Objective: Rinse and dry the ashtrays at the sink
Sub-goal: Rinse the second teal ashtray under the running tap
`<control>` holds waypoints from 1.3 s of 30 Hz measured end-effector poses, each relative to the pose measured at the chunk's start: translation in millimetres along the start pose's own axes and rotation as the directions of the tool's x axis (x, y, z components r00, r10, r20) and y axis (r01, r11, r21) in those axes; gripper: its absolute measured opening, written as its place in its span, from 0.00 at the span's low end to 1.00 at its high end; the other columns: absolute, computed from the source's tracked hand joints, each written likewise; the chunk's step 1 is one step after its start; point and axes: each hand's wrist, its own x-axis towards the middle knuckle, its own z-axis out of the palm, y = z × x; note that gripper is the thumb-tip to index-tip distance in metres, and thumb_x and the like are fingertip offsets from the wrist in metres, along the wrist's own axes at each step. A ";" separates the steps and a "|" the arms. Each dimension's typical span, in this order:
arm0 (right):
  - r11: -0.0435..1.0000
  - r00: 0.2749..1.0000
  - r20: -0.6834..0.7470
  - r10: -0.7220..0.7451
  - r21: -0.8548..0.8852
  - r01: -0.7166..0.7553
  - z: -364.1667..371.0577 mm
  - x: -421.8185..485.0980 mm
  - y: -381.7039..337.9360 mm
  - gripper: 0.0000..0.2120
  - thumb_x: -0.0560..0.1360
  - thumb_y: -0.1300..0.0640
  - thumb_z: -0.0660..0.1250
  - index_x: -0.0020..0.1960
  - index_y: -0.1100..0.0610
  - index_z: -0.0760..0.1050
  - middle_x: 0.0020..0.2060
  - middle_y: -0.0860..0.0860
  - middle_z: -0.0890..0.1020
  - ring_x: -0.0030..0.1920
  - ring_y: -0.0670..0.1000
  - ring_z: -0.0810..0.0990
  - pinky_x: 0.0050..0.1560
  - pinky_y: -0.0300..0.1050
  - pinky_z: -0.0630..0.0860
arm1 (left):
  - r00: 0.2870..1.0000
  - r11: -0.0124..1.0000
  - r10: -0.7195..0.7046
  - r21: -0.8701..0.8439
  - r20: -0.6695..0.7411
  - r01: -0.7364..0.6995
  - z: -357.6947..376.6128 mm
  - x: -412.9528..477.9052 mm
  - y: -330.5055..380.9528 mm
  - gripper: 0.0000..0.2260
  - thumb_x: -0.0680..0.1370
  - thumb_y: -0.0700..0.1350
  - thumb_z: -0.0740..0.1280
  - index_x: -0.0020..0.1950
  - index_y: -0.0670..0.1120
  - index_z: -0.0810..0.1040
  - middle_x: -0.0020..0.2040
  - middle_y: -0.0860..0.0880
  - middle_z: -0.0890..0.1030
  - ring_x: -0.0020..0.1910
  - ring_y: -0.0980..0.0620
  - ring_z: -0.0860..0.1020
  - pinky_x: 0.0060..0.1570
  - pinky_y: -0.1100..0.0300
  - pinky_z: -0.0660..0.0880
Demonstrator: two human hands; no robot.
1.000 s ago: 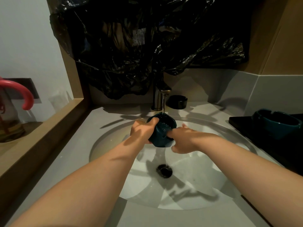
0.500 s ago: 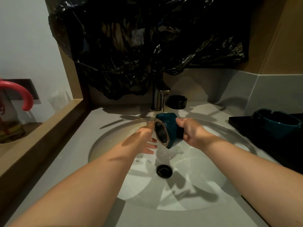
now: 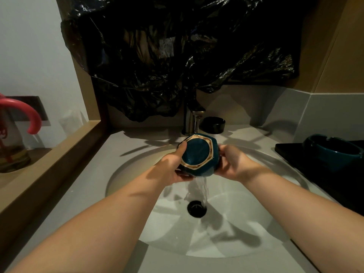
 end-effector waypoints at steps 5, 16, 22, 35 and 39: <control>0.960 1.000 0.016 -0.021 -0.279 0.025 2.1 10.7 10.1 0.24 0.75 0.38 0.61 0.59 0.56 0.76 0.53 0.57 0.82 0.55 0.58 0.80 0.52 0.54 0.78 | 0.996 0.991 0.028 0.134 -0.086 -0.016 2.0 -4.4 -0.7 0.25 0.76 0.60 0.66 0.61 0.42 0.74 0.47 0.42 0.79 0.44 0.43 0.79 0.35 0.52 0.79; 0.997 0.992 -0.100 0.078 0.005 -0.078 -18.4 17.0 2.1 0.17 0.76 0.45 0.62 0.58 0.56 0.74 0.51 0.59 0.81 0.49 0.59 0.80 0.39 0.51 0.76 | 0.975 0.978 0.188 0.074 0.120 -0.198 5.1 -11.2 4.0 0.14 0.81 0.58 0.57 0.58 0.51 0.73 0.56 0.45 0.79 0.51 0.44 0.81 0.44 0.54 0.79; 0.976 0.989 -0.143 0.021 -0.213 -0.052 -5.3 15.9 -2.0 0.15 0.78 0.44 0.60 0.54 0.55 0.74 0.46 0.58 0.81 0.45 0.57 0.80 0.35 0.49 0.77 | 0.990 0.986 0.130 0.100 0.062 -0.135 6.8 -9.6 0.8 0.17 0.81 0.60 0.55 0.53 0.47 0.73 0.49 0.44 0.79 0.48 0.42 0.80 0.48 0.49 0.78; 0.911 0.999 -0.047 -0.001 -0.413 -0.019 -4.0 16.7 -2.3 0.16 0.74 0.43 0.66 0.51 0.56 0.77 0.45 0.55 0.83 0.45 0.55 0.82 0.44 0.50 0.80 | 0.999 0.998 -0.025 0.053 0.039 0.023 0.1 -7.8 3.3 0.19 0.74 0.57 0.70 0.56 0.45 0.77 0.55 0.42 0.81 0.51 0.42 0.80 0.43 0.48 0.81; 0.906 0.997 -0.074 -0.016 -0.423 -0.016 -1.9 22.4 0.7 0.19 0.76 0.40 0.62 0.51 0.55 0.76 0.49 0.57 0.83 0.51 0.58 0.81 0.50 0.53 0.79 | 0.999 0.991 -0.041 0.128 0.036 0.036 1.6 -9.8 2.7 0.13 0.77 0.54 0.67 0.52 0.45 0.77 0.52 0.42 0.80 0.49 0.42 0.79 0.45 0.47 0.80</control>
